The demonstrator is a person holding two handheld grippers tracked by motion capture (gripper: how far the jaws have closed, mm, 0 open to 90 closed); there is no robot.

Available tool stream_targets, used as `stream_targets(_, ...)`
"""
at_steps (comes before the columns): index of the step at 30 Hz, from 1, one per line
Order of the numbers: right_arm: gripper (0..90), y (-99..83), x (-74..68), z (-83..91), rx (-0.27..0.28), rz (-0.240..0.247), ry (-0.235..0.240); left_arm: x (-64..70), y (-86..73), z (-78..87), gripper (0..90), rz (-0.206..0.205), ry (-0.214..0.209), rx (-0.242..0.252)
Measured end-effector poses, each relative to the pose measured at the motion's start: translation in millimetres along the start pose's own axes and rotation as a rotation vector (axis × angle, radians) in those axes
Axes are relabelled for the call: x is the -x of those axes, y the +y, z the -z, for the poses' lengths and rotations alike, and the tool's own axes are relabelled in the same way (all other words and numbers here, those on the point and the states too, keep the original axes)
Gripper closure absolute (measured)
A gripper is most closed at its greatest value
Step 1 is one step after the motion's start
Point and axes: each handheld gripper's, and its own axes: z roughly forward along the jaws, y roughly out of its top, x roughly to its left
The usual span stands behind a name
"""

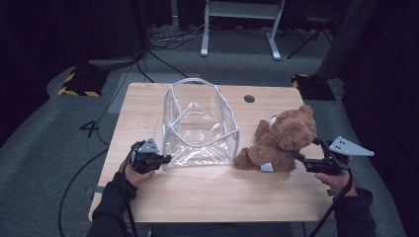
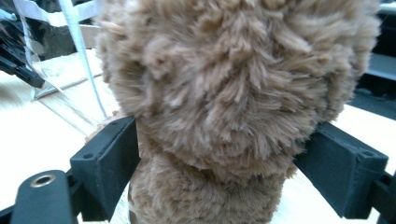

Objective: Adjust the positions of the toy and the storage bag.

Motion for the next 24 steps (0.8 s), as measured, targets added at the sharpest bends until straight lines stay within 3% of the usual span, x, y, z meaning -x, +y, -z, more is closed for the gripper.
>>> stream_targets(3, 14.7, 0.6, 1.5, -4.5, -0.013, 0.001, 0.021, 3.8, -1.4, 0.1, 83.9, 0.008, 0.023, 0.002)
stream_targets(5, 14.9, 0.8, 0.1, -6.4, -0.035, 0.018, 0.023, 6.3, -0.7, 2.2, 66.9, 0.035, 0.053, 0.007)
stream_targets(7, 14.9, 0.0, -1.5, -7.2, -0.042, 0.028, 0.017, 7.9, -1.0, 4.3, 58.8, 0.034, 0.047, 0.023)
stream_targets(8, 14.9, -0.6, -1.9, -7.3, -0.041, 0.027, 0.018, 11.7, -0.8, 6.5, 51.0, 0.055, 0.076, 0.031)
stream_targets(11, 15.1, -1.6, -2.9, -7.1, -0.042, 0.031, 0.016, 15.0, -2.4, 7.3, 43.0, 0.059, 0.104, 0.010)
stream_targets(12, 15.4, -2.2, -3.4, -6.7, -0.044, 0.036, 0.012, 17.7, -4.5, 7.9, 31.3, 0.059, 0.145, -0.008)
stream_targets(13, 15.4, -2.2, -3.4, -6.7, -0.044, 0.036, 0.012, 17.7, -4.5, 7.9, 28.2, 0.059, 0.145, -0.008)
stream_targets(16, 16.5, -2.8, -4.2, -5.1, -0.043, 0.044, 0.000, 18.7, -12.2, 17.2, 23.9, 0.088, 0.213, 0.006)
stream_targets(17, 16.5, -2.8, -4.2, -5.1, -0.043, 0.044, 0.000, 18.7, -12.2, 17.2, 23.4, 0.088, 0.213, 0.006)
stream_targets(18, 17.7, -2.9, -4.6, -4.5, -0.042, 0.052, -0.006, 15.9, -16.0, 23.9, 23.6, 0.111, 0.266, 0.023)
stream_targets(19, 17.7, -2.8, -4.7, -4.5, -0.043, 0.053, -0.005, 15.9, -16.0, 23.9, 24.1, 0.111, 0.266, 0.023)
stream_targets(20, 17.6, -2.7, -5.1, -4.3, -0.043, 0.053, -0.001, 9.0, -18.4, 29.6, 25.2, 0.146, 0.319, 0.046)
stream_targets(21, 17.6, -2.7, -5.1, -4.3, -0.043, 0.053, -0.001, 9.0, -18.4, 29.6, 25.4, 0.146, 0.319, 0.046)
stream_targets(22, 17.3, -2.2, -5.5, -3.8, -0.045, 0.056, 0.011, -0.6, -18.1, 30.8, 25.5, 0.185, 0.356, 0.060)
stream_targets(24, 17.1, -0.8, -6.0, -2.7, -0.044, 0.059, 0.013, -12.5, -15.9, 28.9, 25.5, 0.211, 0.385, 0.064)
